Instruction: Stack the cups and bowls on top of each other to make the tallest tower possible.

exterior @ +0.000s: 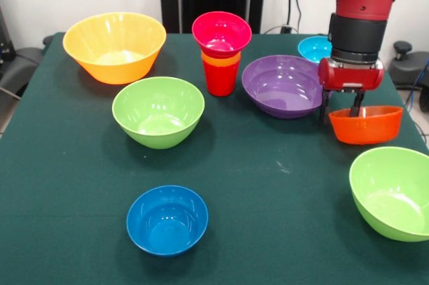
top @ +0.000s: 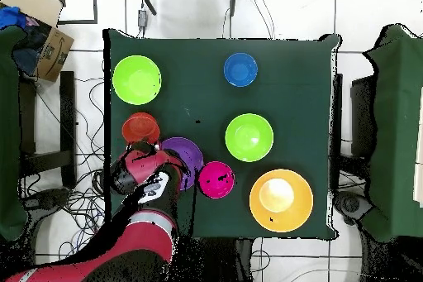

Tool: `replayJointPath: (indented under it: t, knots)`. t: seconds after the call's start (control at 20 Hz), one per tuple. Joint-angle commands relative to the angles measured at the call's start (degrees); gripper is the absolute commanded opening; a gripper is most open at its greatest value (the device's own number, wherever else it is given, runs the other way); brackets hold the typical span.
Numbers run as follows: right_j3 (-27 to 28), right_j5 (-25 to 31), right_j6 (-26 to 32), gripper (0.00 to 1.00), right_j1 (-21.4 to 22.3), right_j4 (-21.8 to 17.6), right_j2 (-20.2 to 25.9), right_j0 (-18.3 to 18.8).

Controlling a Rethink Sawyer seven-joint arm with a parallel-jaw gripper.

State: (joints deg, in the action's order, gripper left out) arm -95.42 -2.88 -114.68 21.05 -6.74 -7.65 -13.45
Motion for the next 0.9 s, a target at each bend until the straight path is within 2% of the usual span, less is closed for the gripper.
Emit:
replayJointPath:
  t: [0.05, 0.35, 0.9]
  knots:
    - [1.64, -0.19, -6.57, 1.0, -0.46, 0.22, 6.78, -0.23]
    - [2.21, -1.51, -8.04, 1.0, 1.0, 1.6, 6.66, -0.11]
    - [5.08, 2.01, -6.61, 1.0, 1.75, 3.04, 5.46, -0.69]
